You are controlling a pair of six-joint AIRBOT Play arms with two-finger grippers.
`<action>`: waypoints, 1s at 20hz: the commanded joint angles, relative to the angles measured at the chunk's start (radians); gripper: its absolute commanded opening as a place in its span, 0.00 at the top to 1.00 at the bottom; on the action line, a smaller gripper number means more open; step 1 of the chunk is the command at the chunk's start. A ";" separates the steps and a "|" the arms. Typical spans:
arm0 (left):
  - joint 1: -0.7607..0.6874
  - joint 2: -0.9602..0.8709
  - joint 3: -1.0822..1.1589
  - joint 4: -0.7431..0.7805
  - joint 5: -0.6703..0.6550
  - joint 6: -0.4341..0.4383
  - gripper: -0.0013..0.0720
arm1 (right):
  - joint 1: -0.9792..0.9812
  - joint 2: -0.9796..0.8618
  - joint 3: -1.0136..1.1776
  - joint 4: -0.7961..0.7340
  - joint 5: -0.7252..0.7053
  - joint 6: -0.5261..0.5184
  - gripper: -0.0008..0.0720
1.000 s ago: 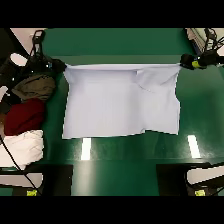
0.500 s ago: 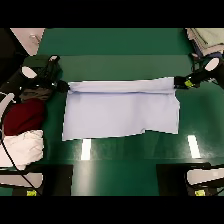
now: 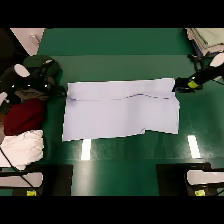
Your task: Fold the shirts.
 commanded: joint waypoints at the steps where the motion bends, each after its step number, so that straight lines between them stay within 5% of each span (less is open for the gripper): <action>1: 0.071 0.113 -0.108 0.028 -0.176 -0.064 0.13 | -0.050 0.140 -0.093 0.137 0.090 -0.013 0.37; 7: 0.082 0.409 -0.579 -0.093 -0.177 -0.085 0.13 | -0.071 0.314 -0.338 0.203 0.013 -0.047 0.37; 15: 0.082 0.454 -0.743 -0.171 -0.105 -0.082 0.15 | -0.071 0.331 -0.373 0.217 0.003 -0.049 0.37; 17: 0.082 0.454 -0.749 -0.172 -0.069 -0.079 0.44 | -0.071 0.331 -0.373 0.216 0.011 -0.049 0.37; 19: 0.082 0.454 -0.748 -0.177 -0.032 -0.080 0.51 | -0.071 0.331 -0.373 0.210 0.027 -0.048 0.37; 20: 0.082 0.454 -0.742 -0.176 -0.024 -0.076 0.84 | -0.071 0.331 -0.375 0.196 0.047 -0.039 0.37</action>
